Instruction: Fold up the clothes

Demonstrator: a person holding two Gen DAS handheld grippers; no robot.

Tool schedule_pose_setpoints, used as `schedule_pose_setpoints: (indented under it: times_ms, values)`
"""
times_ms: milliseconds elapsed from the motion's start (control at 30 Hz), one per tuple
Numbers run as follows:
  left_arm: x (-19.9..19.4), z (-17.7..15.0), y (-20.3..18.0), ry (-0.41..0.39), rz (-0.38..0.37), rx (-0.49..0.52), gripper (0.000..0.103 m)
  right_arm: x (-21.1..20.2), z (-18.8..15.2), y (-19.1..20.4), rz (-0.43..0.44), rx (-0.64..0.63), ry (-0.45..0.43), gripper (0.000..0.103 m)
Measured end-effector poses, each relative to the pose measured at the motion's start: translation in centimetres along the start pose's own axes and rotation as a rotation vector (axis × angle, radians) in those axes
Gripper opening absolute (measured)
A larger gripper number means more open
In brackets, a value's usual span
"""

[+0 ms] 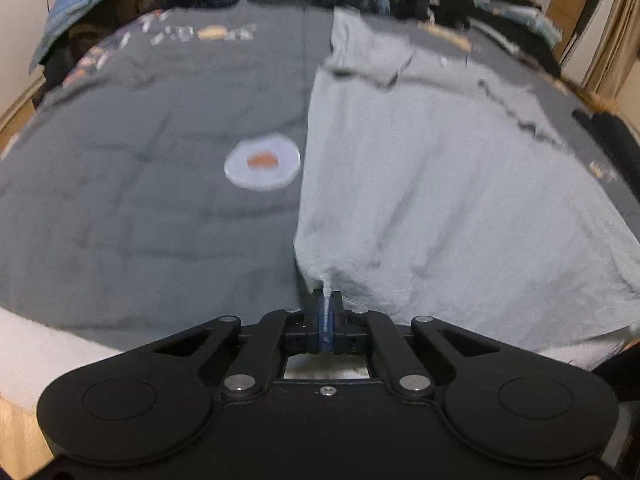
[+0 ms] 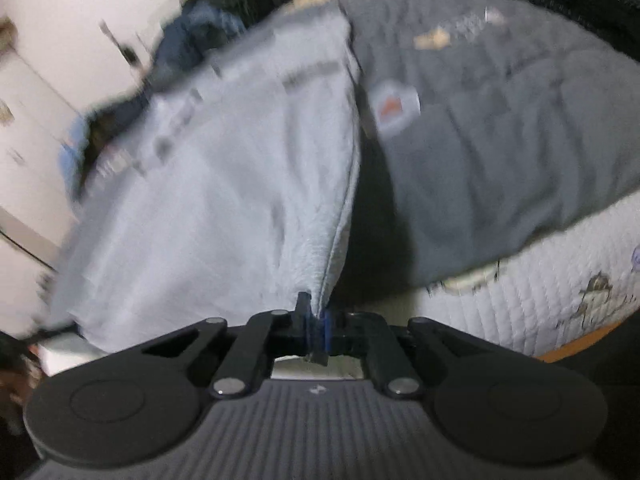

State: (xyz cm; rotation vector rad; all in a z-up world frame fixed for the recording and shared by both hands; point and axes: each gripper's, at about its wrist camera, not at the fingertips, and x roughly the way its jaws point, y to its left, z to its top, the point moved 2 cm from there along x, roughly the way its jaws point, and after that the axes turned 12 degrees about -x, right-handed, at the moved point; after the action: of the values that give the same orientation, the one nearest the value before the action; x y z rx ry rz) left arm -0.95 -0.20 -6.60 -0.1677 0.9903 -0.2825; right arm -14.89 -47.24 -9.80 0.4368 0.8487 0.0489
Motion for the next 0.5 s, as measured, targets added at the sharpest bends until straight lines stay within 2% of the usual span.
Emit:
schedule_pose_setpoints:
  times_ms: [33, 133, 233, 300, 400, 500]
  values:
    - [-0.9, 0.3, -0.3, -0.011, -0.015, 0.016, 0.002, -1.3, 0.7, -0.1, 0.029, 0.017, -0.028, 0.005]
    - [-3.7, 1.4, -0.9, -0.051, -0.048, 0.064, 0.002, -2.6, 1.1, 0.3, 0.042, 0.005, -0.028, 0.005]
    - [-5.6, 1.9, -1.8, -0.058, -0.024, 0.152, 0.002, -3.8, 1.5, 0.6, 0.052, -0.008, -0.027, 0.005]
    - [-5.1, 1.7, -1.9, -0.010, -0.002, 0.197, 0.002, -3.7, 1.4, 0.6, 0.037, -0.020, 0.002, 0.005]
    - [-4.1, 0.8, -1.8, 0.066, -0.002, 0.232, 0.002, -2.6, 0.6, -0.5, 0.025, 0.027, 0.055, 0.005]
    - [-5.2, 0.3, -1.8, 0.068, -0.030, 0.251, 0.002, -3.6, 0.5, 0.1, 0.044, 0.025, 0.045, 0.005]
